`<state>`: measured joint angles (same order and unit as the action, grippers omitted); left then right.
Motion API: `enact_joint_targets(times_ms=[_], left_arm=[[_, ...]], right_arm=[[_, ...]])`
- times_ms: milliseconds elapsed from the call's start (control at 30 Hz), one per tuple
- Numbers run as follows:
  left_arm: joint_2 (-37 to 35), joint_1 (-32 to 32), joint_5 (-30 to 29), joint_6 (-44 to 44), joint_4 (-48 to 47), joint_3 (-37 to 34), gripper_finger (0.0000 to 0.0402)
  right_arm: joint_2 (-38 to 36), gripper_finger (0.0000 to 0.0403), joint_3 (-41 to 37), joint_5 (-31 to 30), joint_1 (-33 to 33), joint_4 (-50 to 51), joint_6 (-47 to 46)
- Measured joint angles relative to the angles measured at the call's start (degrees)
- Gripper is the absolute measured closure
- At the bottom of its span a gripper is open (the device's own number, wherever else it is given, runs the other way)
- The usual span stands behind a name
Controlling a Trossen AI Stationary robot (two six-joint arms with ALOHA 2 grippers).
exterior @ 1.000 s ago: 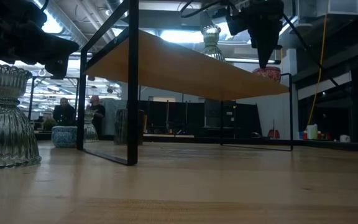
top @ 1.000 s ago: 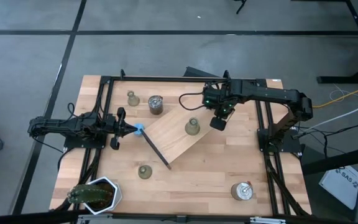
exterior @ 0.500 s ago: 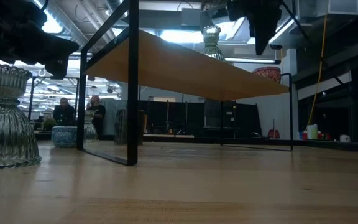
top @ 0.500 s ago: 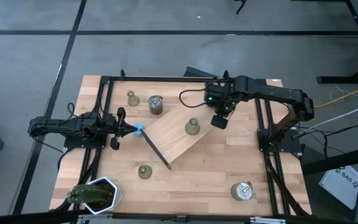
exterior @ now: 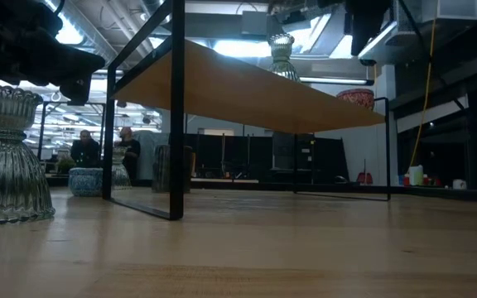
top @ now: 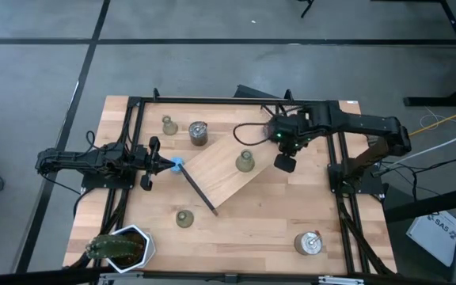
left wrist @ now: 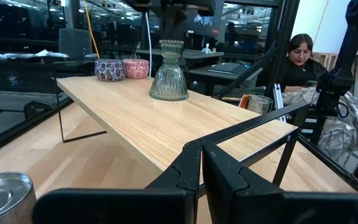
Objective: Pick & Place candle stick holders
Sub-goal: Put the bottom silver scented candle on the shelf
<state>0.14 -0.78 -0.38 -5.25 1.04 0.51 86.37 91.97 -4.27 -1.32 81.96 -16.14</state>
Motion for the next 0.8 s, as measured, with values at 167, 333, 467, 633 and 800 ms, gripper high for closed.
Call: enact_joint_targets(times_ms=[167,333,467,633,800], left_arm=[[0.0,0.0,0.0,0.0,0.0,0.0,0.0389],[0.0,0.0,0.0,0.0,0.0,0.0,0.039],[0.0,0.0,0.0,0.0,0.0,0.0,0.0391],[0.0,0.0,0.0,0.0,0.0,0.0,0.0389],[0.0,0.0,0.0,0.0,0.0,0.0,0.0391]], right_arm=[[-3.4,0.0403,-4.9,0.5,1.8,-1.5,-1.4],[-8.4,0.0403,-10.9,0.6,4.1,-3.8,-2.0],[-12.7,0.0403,-16.0,0.6,5.8,-6.3,-2.1],[-16.4,0.0403,-20.2,0.6,7.5,-6.8,-2.1],[-18.5,0.0403,-22.7,0.6,9.4,-6.8,-2.1]])
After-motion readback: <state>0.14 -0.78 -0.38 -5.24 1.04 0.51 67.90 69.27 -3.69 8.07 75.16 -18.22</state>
